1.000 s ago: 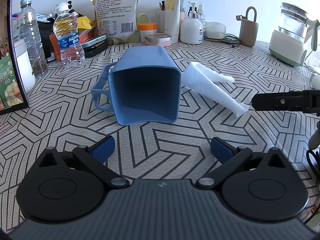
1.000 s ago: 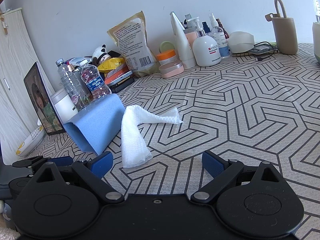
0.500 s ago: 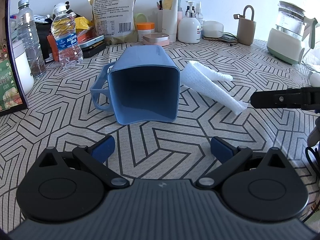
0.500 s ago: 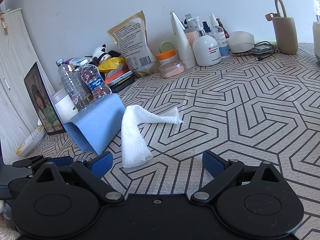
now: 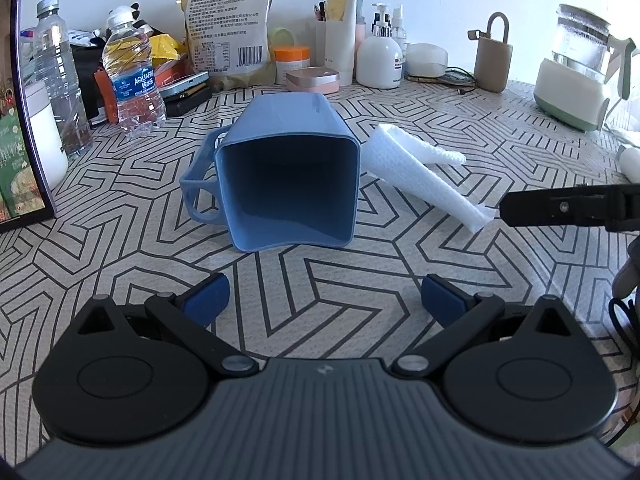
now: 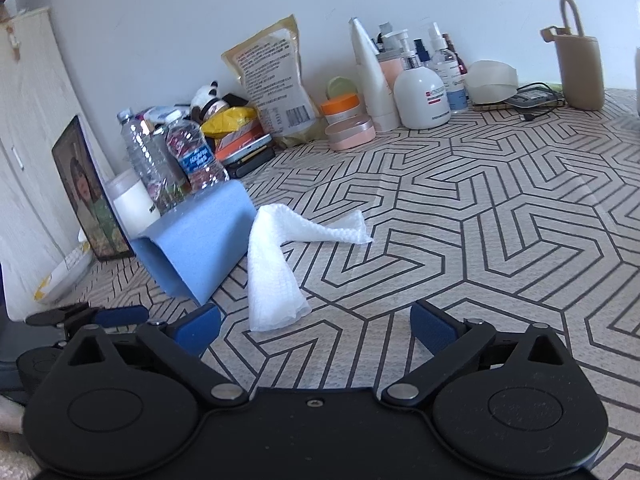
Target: Clean container
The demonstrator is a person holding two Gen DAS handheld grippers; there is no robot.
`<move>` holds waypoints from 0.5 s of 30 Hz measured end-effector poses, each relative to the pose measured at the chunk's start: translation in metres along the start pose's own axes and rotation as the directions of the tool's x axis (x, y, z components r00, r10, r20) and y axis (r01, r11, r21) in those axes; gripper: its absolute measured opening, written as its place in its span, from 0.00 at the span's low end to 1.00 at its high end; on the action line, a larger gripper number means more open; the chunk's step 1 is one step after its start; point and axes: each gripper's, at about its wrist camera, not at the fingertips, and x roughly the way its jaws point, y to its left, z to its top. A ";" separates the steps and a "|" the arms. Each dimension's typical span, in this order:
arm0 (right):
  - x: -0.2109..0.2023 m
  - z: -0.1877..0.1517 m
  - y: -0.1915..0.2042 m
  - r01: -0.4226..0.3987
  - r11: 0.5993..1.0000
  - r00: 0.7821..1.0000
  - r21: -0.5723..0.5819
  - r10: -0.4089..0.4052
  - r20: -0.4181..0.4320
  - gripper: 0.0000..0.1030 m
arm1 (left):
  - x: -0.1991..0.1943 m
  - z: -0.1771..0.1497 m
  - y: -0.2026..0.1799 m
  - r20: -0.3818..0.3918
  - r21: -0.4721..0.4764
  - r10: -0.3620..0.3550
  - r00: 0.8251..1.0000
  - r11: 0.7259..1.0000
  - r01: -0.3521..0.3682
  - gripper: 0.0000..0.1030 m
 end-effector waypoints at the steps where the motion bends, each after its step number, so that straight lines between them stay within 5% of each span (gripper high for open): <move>1: 0.001 0.000 0.001 0.000 1.000 1.000 -0.009 0.000 -0.005 1.00 | 0.000 0.001 -0.001 -0.004 0.007 -0.006 1.000 1.000 0.006 1.00; 9: 0.001 0.000 0.002 -0.002 1.000 1.000 -0.018 0.002 -0.009 0.99 | -0.001 0.002 0.001 -0.012 0.031 -0.021 1.000 0.999 0.021 1.00; 11: -0.010 0.000 0.011 -0.009 0.999 0.998 -0.051 0.011 0.055 0.99 | -0.006 0.003 0.003 0.017 0.047 -0.001 1.000 0.999 0.000 1.00; 13: -0.024 0.007 0.024 -0.080 0.983 0.990 -0.167 0.098 0.102 0.99 | -0.016 0.005 0.006 0.063 0.076 0.013 0.998 0.997 -0.018 1.00; 15: -0.031 0.017 0.039 -0.061 0.948 0.986 -0.312 0.106 0.130 0.99 | -0.022 0.011 0.012 0.086 0.078 0.005 0.996 0.997 -0.012 1.00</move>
